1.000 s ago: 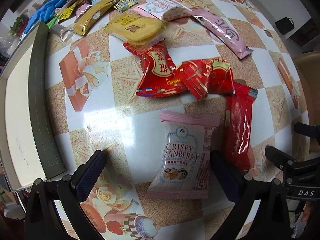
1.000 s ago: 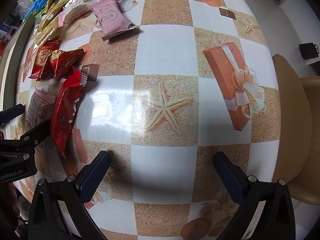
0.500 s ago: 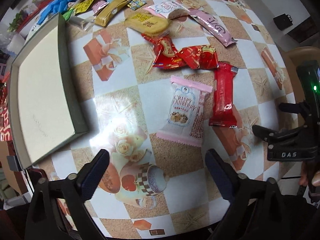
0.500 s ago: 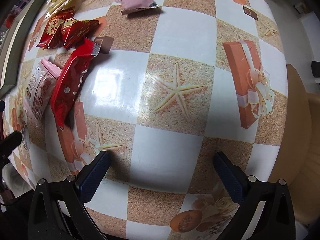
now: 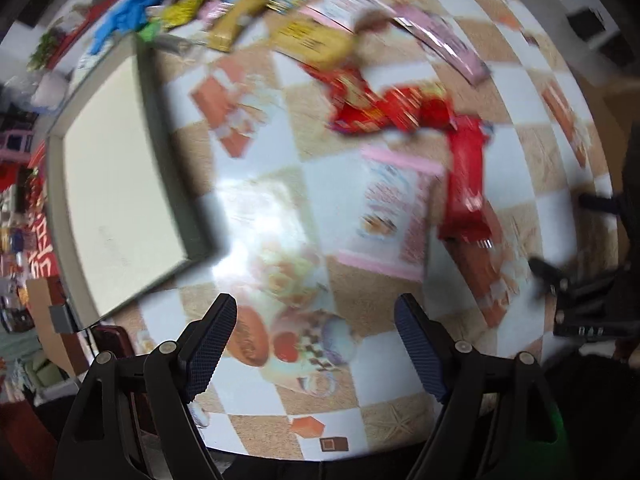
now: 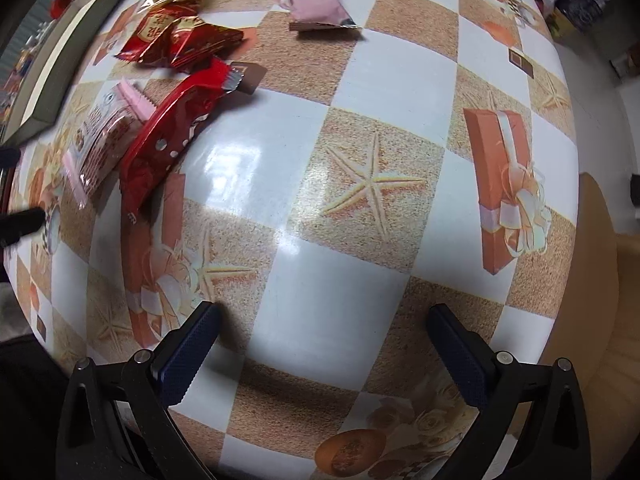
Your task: Organize snacks
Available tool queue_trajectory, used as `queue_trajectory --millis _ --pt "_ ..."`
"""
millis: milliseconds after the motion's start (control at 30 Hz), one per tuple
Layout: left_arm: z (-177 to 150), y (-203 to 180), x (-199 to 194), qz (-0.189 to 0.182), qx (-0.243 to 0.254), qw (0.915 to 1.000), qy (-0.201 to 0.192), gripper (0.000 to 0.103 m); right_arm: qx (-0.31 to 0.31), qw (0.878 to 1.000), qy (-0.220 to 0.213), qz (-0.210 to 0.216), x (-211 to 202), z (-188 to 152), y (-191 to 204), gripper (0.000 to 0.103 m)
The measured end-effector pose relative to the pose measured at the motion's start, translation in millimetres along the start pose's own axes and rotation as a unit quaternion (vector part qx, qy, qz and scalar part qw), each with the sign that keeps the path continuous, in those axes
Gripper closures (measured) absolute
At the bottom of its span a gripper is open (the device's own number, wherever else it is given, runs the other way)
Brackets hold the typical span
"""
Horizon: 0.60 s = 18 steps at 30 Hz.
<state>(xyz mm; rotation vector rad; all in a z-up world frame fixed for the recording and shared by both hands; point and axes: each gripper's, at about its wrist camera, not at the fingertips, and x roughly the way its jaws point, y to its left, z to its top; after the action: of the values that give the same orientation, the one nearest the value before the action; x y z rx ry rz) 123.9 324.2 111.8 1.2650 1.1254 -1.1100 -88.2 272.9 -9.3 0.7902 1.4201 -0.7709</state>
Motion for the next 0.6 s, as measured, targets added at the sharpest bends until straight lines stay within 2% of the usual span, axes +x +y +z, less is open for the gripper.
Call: queue_trajectory --millis 133,300,333,433,500,600 --pt "22.2 42.1 -6.9 0.019 -0.074 0.9966 -0.032 0.018 -0.043 0.999 0.003 0.0 -6.1 -14.3 2.4 0.0" --pt "46.9 91.9 1.9 0.013 -0.156 0.9866 -0.046 0.017 -0.068 0.996 0.053 -0.002 -1.6 -14.4 6.1 0.0" --pt "60.6 107.2 2.2 0.001 -0.157 0.9867 -0.044 0.017 -0.06 0.996 0.065 -0.003 -1.0 -13.5 5.2 0.0" --pt "73.6 108.9 17.1 -0.028 -0.136 0.99 -0.025 0.017 -0.005 0.996 0.092 0.01 -3.3 -14.0 -1.2 0.0" --pt "74.2 103.3 34.8 -0.052 -0.12 0.9914 0.0 0.017 0.03 0.995 0.096 0.016 -9.5 -19.7 -3.7 0.0" --pt "65.4 93.3 53.5 -0.064 -0.099 0.9927 0.024 0.017 0.065 0.992 0.103 0.012 -22.0 -28.9 -0.8 0.0"
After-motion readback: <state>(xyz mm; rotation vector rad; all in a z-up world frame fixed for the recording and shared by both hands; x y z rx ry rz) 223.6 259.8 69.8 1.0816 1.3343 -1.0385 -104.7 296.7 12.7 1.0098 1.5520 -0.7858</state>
